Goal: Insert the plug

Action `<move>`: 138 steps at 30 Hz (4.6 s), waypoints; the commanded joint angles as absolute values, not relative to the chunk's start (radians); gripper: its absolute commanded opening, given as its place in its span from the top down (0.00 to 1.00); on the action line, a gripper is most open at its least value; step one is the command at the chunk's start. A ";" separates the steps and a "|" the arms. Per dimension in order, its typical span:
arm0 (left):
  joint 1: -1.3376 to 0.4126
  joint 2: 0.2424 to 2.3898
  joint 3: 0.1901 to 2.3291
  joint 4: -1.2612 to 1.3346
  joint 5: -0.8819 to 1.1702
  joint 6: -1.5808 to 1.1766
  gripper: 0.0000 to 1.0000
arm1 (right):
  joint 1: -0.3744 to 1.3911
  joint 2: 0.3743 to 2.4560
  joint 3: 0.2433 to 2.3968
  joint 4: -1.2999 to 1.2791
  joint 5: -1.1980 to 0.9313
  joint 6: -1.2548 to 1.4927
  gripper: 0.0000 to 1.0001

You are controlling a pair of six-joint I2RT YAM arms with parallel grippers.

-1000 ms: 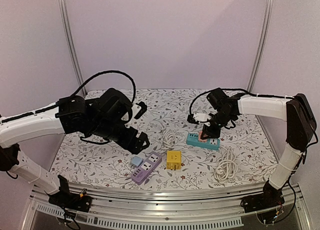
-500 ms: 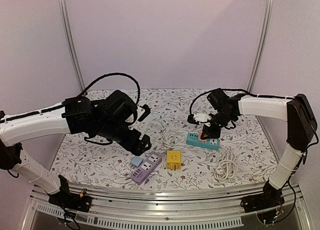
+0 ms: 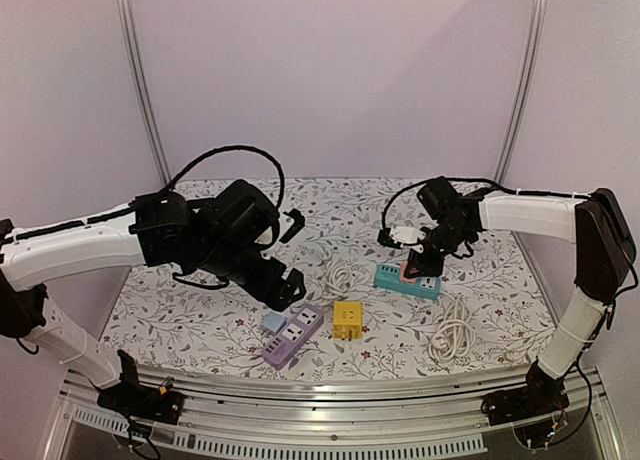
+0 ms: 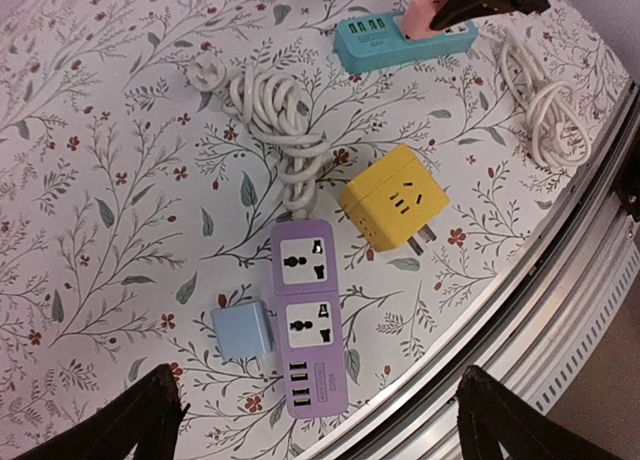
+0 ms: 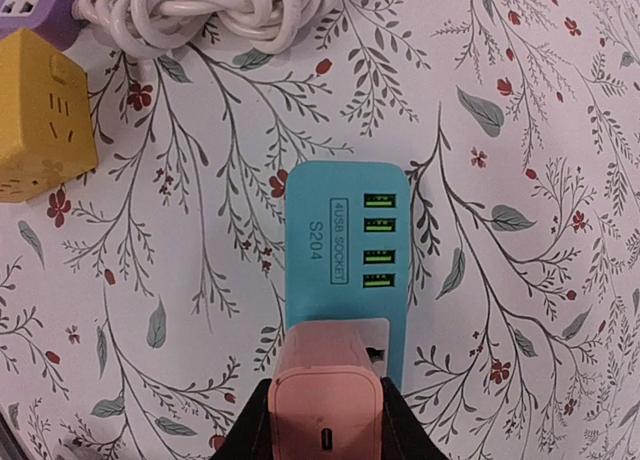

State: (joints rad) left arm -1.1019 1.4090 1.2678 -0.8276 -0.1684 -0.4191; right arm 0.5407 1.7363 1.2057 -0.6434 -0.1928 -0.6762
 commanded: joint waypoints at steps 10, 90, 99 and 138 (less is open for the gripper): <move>-1.115 1.460 1.314 -0.815 -0.151 -0.399 0.04 | 0.529 1.702 1.147 -0.593 -0.184 -0.664 1.00; -0.936 1.468 1.124 -0.825 -0.160 -0.557 0.07 | 0.564 1.603 1.307 -0.701 -0.005 -0.406 0.01; -0.921 1.530 1.073 -0.837 -0.122 -0.569 0.10 | 0.571 1.451 1.280 -0.724 0.027 -0.313 0.01; -0.902 1.734 1.041 -0.714 -0.008 -0.435 0.23 | 0.611 1.152 1.066 -0.768 0.090 -0.141 0.01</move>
